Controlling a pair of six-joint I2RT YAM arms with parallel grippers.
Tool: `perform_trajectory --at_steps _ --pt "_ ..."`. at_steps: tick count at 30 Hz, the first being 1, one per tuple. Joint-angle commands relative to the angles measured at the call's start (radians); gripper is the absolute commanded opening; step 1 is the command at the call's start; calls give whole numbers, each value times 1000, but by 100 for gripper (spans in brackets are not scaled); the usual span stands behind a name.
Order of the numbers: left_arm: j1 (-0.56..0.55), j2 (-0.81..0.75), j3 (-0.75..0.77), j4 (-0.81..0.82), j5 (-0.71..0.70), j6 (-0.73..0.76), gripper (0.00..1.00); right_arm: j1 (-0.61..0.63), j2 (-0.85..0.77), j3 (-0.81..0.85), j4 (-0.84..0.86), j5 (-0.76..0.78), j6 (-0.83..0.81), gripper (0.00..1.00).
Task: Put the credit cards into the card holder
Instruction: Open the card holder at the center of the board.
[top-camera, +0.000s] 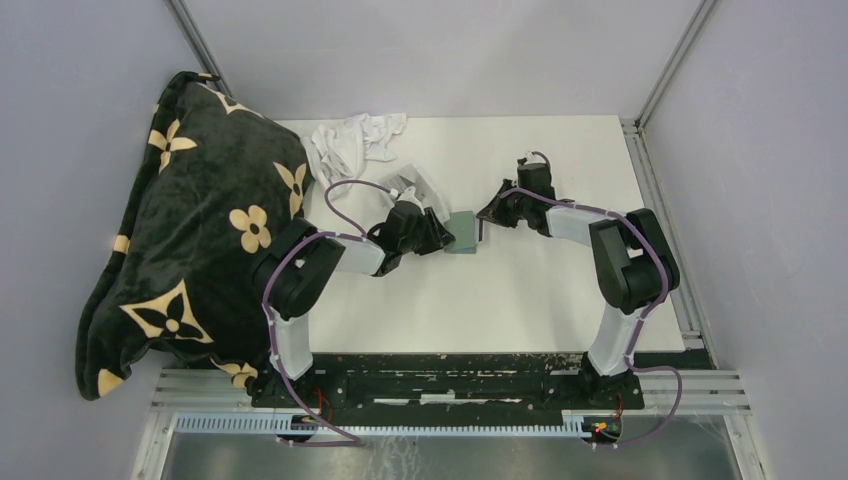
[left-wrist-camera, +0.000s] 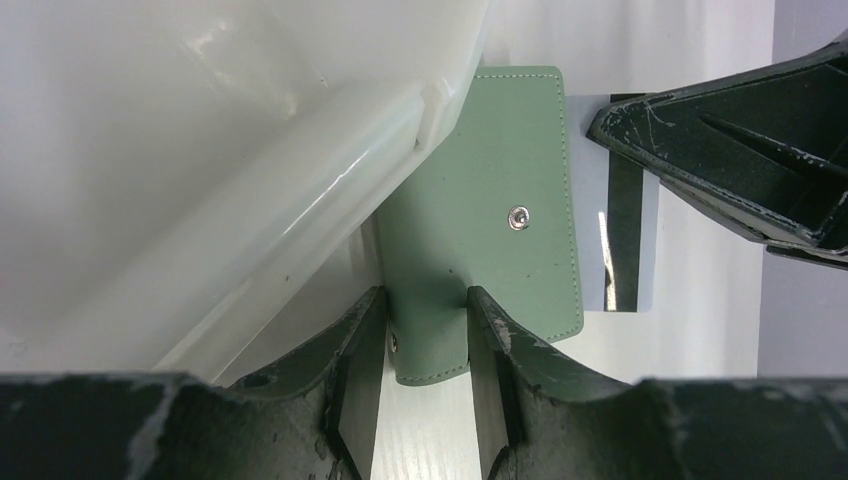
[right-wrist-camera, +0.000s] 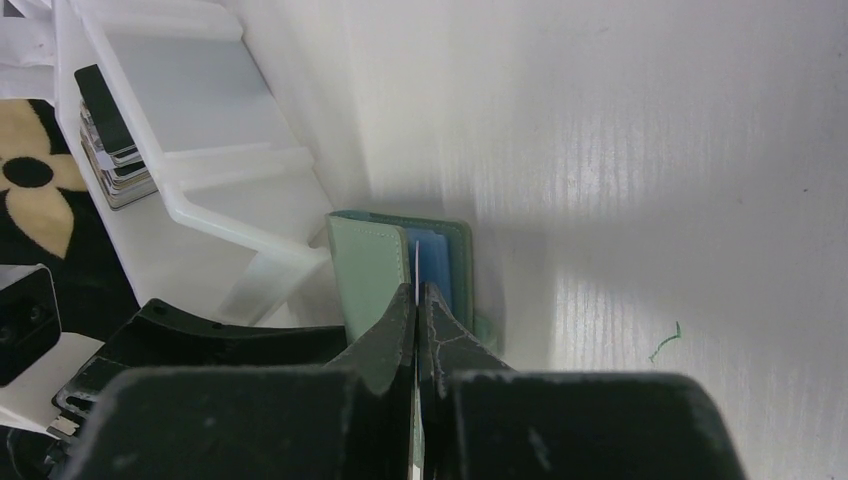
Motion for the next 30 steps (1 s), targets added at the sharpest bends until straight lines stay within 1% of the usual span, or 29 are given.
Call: perform_trajectory --at_steps 1,6,15,22,30 --pt "0 -11 -22 -5 54 -44 42 2 10 6 63 -27 11 1" --pt "1 -10 -27 26 87 -48 42 5 14 0 84 -44 12 1" --pt "0 45 -9 128 232 -93 41 5 -10 -15 81 -73 -9 1" --pt "-9 94 31 180 309 -133 41 23 -118 -15 -57 -44 -111 1" --pt "-39 171 125 175 371 -147 42 41 -215 -29 -173 -15 -174 1"
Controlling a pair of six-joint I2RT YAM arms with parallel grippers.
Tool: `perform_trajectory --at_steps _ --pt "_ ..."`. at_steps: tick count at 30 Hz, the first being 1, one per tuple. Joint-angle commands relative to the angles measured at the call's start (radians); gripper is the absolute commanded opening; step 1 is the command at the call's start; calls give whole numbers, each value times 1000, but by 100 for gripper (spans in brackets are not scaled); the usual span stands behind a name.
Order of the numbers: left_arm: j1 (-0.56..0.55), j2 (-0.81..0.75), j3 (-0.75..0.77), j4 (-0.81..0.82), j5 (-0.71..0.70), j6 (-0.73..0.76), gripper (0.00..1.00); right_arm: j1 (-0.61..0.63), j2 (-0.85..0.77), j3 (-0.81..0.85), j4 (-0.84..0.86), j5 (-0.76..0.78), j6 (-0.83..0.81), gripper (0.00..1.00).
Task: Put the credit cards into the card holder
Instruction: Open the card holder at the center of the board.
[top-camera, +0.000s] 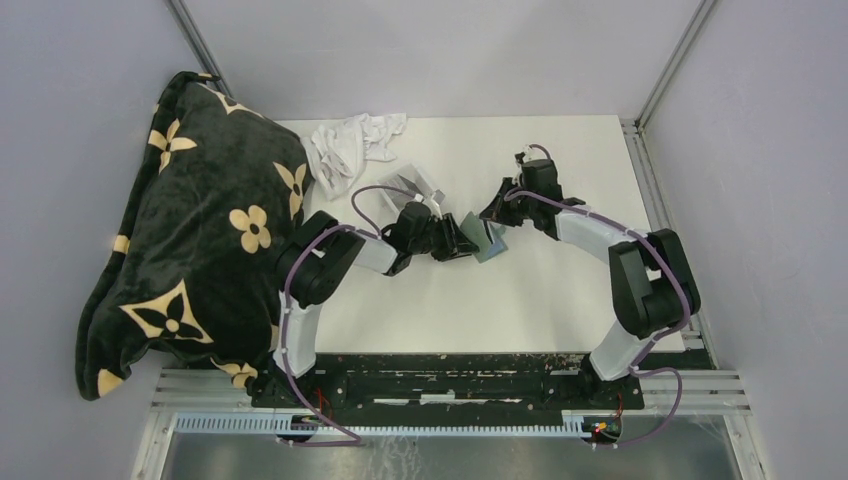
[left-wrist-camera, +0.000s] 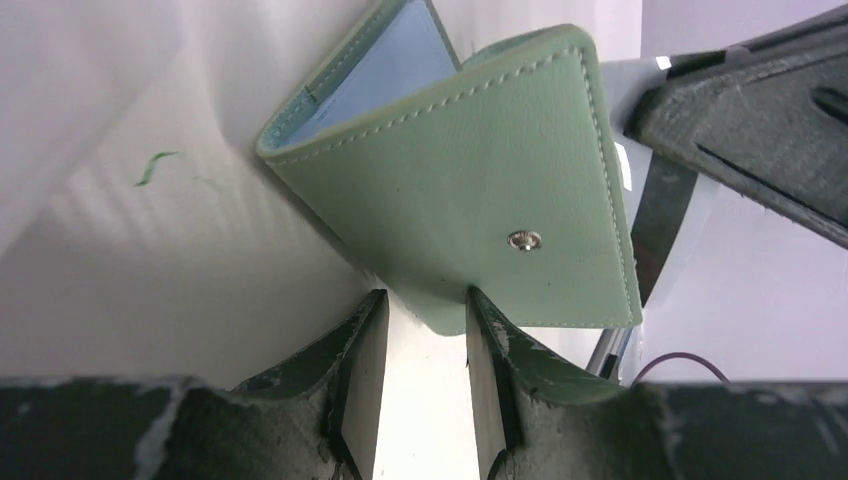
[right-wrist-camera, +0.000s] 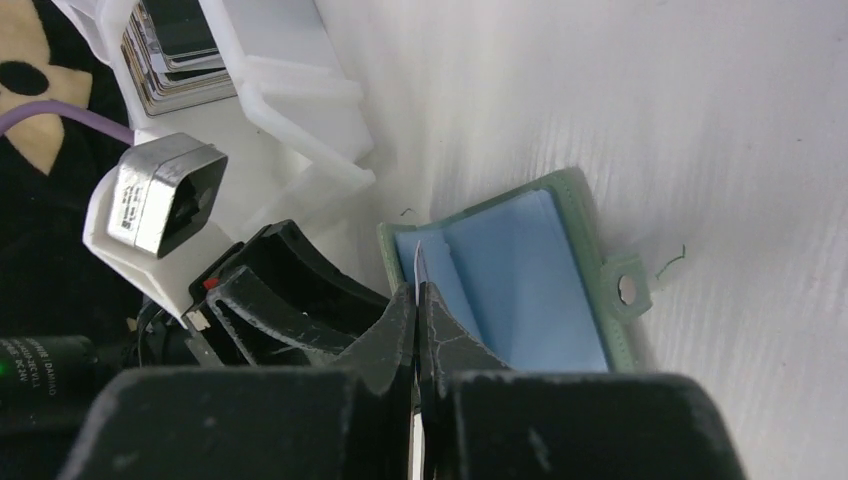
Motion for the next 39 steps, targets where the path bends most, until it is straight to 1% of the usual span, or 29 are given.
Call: perform_trajectory --at_steps 1,7,12,18,22,24,31,35,39 --pt "-23 40 66 37 49 -37 43 22 -70 -7 -73 4 -51 1" --pt "-32 15 31 15 16 -33 44 64 -103 -23 -112 15 -72 1" --pt "-32 -68 -81 -23 -47 -19 46 115 -117 -43 -121 43 -83 1" --pt "-32 -150 -157 -132 -118 10 47 174 -109 -63 -122 81 -93 1" --pt "-32 -191 -174 -232 -151 29 48 226 -107 -71 -125 135 -105 1" --pt "-32 -204 -191 -257 -156 31 48 250 -110 -67 -126 164 -105 1" --pt "-35 -267 -219 -407 -228 42 50 303 -117 -43 -132 234 -105 1" --pt "-37 -324 -226 -456 -265 43 52 315 -103 -47 -132 256 -106 1" --pt "-37 -357 -236 -469 -281 40 53 323 -99 -53 -122 265 -104 1"
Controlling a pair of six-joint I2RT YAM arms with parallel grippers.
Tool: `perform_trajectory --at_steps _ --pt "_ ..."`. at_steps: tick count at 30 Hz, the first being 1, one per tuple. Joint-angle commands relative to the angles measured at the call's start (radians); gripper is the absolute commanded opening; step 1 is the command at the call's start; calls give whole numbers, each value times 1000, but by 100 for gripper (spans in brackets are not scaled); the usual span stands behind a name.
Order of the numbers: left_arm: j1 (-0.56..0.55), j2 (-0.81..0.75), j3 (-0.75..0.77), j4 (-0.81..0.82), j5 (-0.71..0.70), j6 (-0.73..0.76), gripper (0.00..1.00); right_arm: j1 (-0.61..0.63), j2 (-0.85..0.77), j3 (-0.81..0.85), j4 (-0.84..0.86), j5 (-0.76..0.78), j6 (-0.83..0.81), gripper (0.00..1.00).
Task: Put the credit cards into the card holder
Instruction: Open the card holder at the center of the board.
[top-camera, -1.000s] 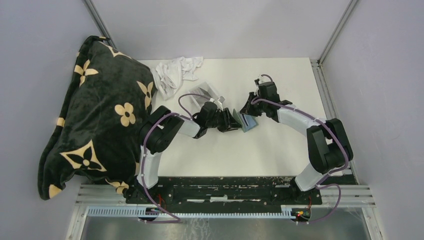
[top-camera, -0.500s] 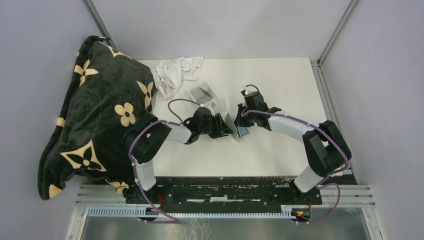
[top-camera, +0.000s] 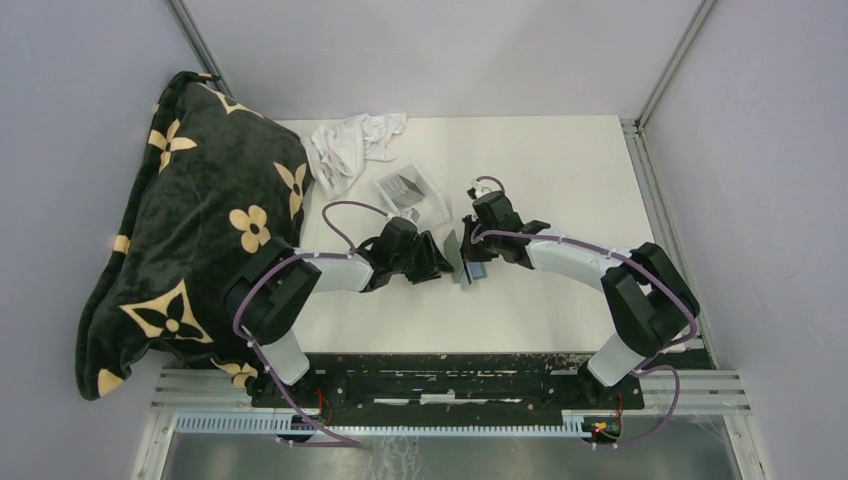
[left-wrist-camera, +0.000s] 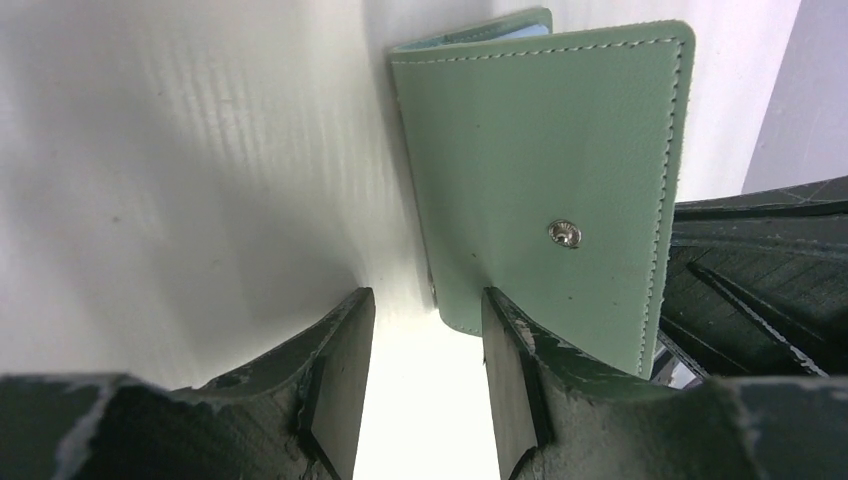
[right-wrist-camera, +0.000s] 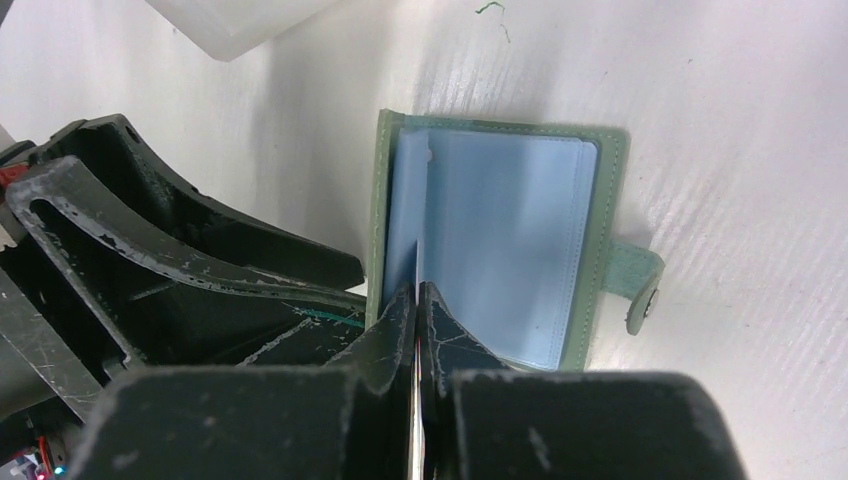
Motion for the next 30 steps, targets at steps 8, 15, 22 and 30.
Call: perform_trajectory --at_steps 8,15,22,30 --pt "-3 -137 -59 -133 -159 22 54 21 -6 55 -1 31 -10 1" --pt "-3 -133 -58 -166 -181 58 51 29 -9 78 -18 44 -20 1" --pt "-3 -68 -14 -222 -180 100 48 56 16 140 -71 73 -32 1" --pt "-4 -15 37 -274 -163 128 46 128 53 237 -138 138 -74 1"
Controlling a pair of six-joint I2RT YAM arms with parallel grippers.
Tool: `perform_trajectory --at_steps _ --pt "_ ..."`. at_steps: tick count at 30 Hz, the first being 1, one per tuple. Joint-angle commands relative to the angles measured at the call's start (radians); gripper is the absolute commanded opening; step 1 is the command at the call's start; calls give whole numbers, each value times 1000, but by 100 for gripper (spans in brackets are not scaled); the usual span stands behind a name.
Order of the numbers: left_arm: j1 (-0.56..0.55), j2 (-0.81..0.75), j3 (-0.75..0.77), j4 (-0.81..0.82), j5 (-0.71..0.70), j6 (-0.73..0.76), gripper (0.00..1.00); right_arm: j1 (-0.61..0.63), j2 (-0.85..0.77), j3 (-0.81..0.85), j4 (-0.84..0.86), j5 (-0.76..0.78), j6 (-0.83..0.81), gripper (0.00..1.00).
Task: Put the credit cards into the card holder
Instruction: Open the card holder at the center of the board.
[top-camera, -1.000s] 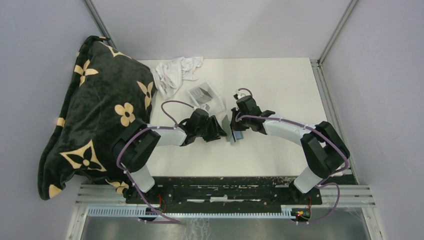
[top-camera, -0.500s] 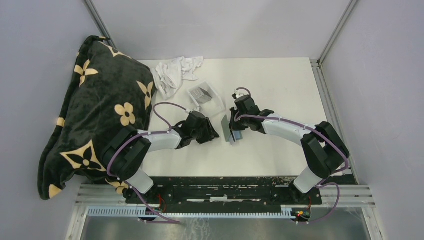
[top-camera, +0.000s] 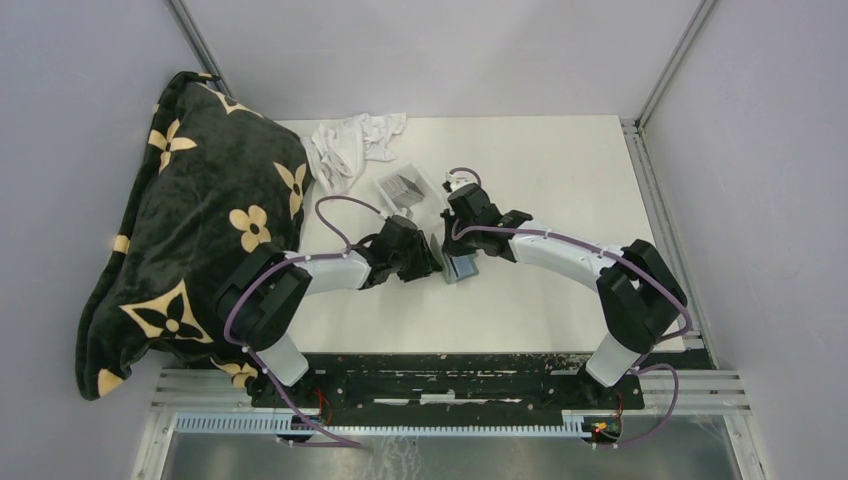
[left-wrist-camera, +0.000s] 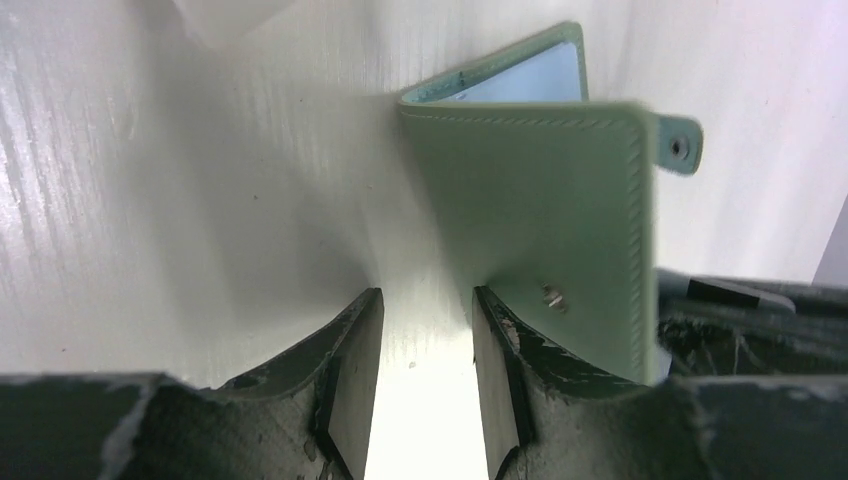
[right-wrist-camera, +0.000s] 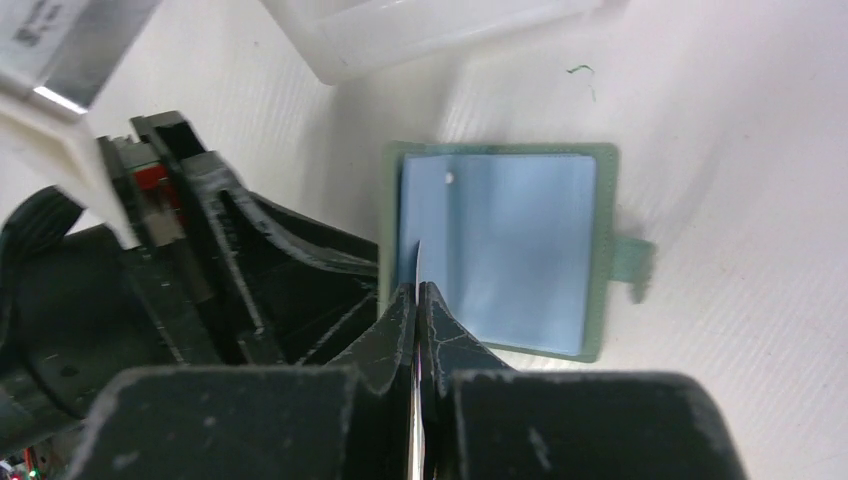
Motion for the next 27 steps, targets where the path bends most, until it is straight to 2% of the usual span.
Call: perform_trajectory --at_steps 1,12,27 --pt "-1 57 30 -117 -21 84 46 41 15 79 -22 55 -33 1" --pt "0 9 -9 -223 -58 93 46 88 33 97 -39 67 -39 1" --pt "0 -159 -84 -419 -155 42 47 163 54 127 -39 131 -63 1"
